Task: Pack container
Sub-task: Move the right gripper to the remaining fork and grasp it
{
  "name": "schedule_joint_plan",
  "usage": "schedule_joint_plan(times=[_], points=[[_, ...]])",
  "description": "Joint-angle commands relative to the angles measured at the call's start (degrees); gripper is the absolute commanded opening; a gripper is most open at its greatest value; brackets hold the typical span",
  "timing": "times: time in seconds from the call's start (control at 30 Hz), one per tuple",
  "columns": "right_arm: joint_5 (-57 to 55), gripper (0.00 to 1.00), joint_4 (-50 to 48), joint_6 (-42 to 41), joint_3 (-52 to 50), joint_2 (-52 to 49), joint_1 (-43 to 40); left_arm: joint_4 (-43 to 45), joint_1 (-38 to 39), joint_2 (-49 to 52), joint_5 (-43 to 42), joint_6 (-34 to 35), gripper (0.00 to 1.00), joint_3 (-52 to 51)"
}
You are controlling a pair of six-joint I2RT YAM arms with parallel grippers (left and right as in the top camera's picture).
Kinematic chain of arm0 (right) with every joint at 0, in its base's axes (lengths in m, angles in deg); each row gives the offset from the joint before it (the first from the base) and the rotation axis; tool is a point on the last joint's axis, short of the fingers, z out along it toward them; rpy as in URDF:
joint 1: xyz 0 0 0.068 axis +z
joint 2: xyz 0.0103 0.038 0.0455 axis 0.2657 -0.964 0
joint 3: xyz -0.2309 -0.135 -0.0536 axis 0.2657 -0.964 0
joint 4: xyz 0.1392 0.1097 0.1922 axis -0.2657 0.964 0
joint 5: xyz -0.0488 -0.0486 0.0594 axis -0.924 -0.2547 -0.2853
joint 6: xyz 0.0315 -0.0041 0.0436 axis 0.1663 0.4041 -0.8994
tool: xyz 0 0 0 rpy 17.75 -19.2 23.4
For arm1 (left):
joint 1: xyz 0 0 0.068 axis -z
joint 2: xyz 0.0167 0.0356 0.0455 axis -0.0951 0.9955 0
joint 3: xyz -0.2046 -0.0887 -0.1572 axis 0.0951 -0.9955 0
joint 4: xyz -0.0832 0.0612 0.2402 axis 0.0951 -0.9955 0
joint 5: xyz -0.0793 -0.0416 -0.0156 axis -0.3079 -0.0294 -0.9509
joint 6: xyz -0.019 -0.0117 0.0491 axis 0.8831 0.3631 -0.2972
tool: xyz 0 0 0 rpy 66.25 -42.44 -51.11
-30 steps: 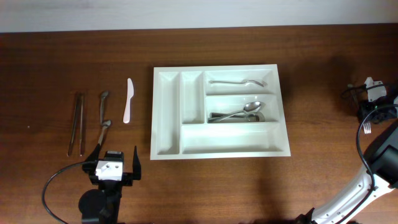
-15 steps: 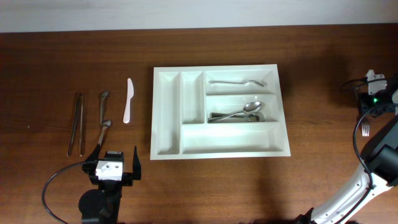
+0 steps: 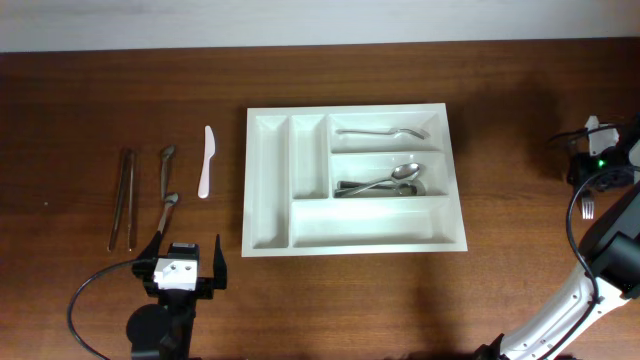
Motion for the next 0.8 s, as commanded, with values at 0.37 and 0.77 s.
schedule_joint_plan(times=[0.37,0.77], points=[[-2.47,0.37,-1.79,-9.38,-3.5,1.16,-2.75,0.0,-0.35,-0.22,-0.44,-0.9,0.99,-0.26],[3.26,0.04,-5.07,-9.38,-8.39,1.16,-1.88,0.0,-0.35,-0.22,-0.44,-0.92,0.99,-0.26]])
